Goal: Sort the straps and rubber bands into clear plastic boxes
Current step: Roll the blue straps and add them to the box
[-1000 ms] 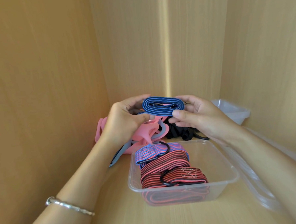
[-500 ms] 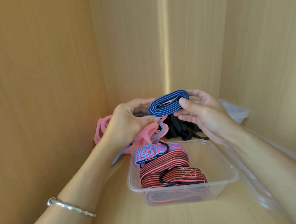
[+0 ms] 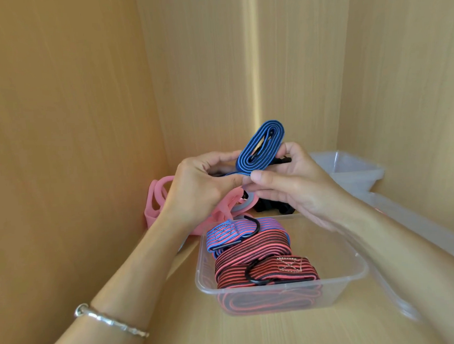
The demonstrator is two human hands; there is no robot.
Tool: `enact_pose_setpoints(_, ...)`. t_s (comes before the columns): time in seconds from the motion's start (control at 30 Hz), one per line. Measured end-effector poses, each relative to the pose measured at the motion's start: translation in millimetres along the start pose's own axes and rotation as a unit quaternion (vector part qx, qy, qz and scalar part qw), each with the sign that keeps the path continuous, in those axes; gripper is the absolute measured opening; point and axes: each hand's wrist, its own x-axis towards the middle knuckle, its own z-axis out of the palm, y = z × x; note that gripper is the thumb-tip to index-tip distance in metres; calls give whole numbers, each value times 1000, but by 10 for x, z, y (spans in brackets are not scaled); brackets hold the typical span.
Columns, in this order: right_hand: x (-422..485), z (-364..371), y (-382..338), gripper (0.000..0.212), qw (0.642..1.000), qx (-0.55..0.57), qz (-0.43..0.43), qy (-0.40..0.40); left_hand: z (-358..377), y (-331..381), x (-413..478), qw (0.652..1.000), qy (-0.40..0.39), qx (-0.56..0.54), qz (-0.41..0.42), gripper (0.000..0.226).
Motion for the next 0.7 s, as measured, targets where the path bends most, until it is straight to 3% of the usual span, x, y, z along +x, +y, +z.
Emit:
enact_pose_setpoints(0.2,3,7,8,40,999,26,-25,-5,21,-1,-11,1000,-13,4,15,38)
enact_pose_setpoints(0.37,31,-43,-3,38,998,-39,-46,6,-1,-33,4,999,-32,-2,19,38)
enact_pose_setpoints(0.7,21,-148,-55,36,991,-132,-22,-29,-48,-133,24,987,-21,149,48,37)
